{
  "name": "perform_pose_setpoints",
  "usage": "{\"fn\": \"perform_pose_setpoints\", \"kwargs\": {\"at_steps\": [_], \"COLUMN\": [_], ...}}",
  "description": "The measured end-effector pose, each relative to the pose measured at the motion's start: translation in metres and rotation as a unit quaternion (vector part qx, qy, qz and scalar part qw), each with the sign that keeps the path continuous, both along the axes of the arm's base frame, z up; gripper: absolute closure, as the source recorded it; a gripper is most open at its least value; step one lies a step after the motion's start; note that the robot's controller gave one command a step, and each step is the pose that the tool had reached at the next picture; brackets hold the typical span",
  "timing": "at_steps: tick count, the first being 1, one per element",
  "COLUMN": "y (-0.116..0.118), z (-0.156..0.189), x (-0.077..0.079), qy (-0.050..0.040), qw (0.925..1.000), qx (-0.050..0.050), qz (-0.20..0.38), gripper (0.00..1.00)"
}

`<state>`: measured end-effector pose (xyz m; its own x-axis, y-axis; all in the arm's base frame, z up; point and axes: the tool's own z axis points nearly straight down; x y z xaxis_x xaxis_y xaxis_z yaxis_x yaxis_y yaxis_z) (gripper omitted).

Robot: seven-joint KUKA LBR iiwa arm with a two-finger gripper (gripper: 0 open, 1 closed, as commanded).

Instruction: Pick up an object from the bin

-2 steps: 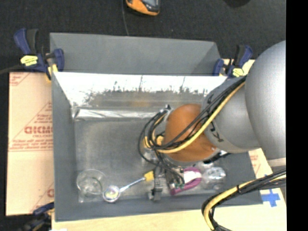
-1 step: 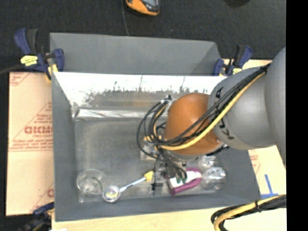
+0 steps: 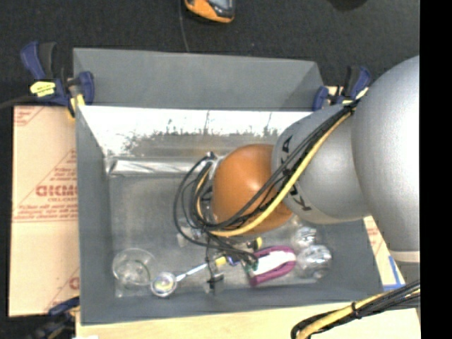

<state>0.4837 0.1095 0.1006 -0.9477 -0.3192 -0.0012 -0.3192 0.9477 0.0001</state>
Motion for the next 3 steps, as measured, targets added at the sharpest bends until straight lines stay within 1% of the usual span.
{"fn": "perform_pose_setpoints", "kwargs": {"at_steps": [1, 2, 3], "y": [-0.0909, -0.0981, -0.0885], "z": [-0.0223, -0.0244, -0.0254], "x": [-0.0021, 0.0033, 0.0037], "qy": [-0.0037, -0.0086, -0.0078], "qw": [0.9951, 0.9982, 0.9989], "qx": [0.002, 0.001, 0.001], "qz": [-0.099, -0.059, -0.046], "gripper": [0.0, 1.0, 1.0]}}
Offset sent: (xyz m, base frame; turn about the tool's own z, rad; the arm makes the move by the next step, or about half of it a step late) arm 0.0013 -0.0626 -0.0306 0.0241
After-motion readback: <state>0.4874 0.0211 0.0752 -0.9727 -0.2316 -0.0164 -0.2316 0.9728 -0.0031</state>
